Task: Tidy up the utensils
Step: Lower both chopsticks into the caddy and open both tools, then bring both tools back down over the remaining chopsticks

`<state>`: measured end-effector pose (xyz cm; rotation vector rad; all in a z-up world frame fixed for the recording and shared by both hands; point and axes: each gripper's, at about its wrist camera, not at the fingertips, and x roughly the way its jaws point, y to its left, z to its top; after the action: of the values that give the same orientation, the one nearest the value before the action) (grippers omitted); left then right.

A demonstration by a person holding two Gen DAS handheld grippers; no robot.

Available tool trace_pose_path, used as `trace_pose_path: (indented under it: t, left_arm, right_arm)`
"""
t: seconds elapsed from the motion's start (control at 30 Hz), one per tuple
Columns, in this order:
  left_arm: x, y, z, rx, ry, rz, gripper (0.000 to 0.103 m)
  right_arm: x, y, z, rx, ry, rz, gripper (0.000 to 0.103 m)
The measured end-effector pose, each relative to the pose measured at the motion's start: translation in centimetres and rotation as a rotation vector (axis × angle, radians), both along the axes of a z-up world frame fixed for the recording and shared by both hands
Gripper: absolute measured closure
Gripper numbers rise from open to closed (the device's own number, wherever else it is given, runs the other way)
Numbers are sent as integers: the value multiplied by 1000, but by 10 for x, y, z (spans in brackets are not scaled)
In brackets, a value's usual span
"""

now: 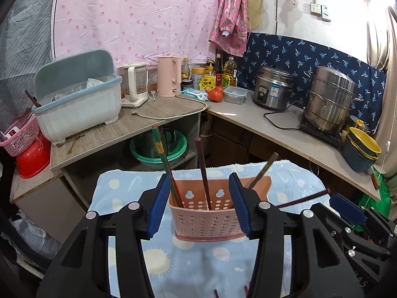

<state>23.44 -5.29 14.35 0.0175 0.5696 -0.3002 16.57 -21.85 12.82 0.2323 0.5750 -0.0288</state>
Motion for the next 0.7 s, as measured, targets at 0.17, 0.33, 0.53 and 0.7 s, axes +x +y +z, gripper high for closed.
trace_pose_path:
  t: [0.17,0.33,0.53,0.7]
  left_arm:
    - [-16,3,-7,4,18,5,56]
    - [-30,5,-14,8,39,9,56]
    - [-51,8,-25,15,65,5,56]
    - [-66,10,-35,18,87,3,56]
  right_arm:
    - [-20,3,-5,-11,17,8,57]
    - [-38,5,-14,-17,42,16,57]
    - [-59,5,-29,-26,77,17,57]
    - [-78,6,-39,-24,98,20,57]
